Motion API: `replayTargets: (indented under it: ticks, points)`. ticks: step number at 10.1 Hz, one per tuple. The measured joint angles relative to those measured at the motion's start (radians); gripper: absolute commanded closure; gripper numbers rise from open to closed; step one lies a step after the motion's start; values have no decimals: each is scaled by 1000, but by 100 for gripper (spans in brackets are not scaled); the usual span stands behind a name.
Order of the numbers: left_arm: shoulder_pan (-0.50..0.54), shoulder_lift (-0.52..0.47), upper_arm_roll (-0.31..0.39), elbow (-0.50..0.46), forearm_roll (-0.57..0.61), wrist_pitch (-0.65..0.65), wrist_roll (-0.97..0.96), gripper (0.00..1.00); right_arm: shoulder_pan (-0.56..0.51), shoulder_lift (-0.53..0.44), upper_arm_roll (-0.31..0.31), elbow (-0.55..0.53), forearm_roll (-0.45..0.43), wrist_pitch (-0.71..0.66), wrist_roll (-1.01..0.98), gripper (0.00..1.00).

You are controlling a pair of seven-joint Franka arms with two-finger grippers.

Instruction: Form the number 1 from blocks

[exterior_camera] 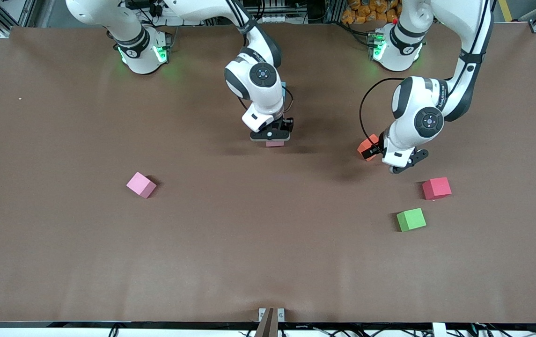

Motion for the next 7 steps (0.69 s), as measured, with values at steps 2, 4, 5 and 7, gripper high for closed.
replayTargets:
  ticks: [2, 4, 5, 7]
  points:
    - [-2, 7, -6, -10, -13, 22, -14, 0, 19, 9, 0, -2, 0, 1, 15, 41]
    - [-2, 20, -8, -36, -15, 59, -16, 0, 28, 11, 0, -3, 0, 1, 19, 30]
    - [-2, 25, -8, -50, -16, 73, -16, 0, 29, 11, 0, -3, 0, 1, 19, 0]
    - [-2, 29, -9, -64, -16, 82, -16, 98, 29, 10, -2, -3, 0, 1, 21, 0]
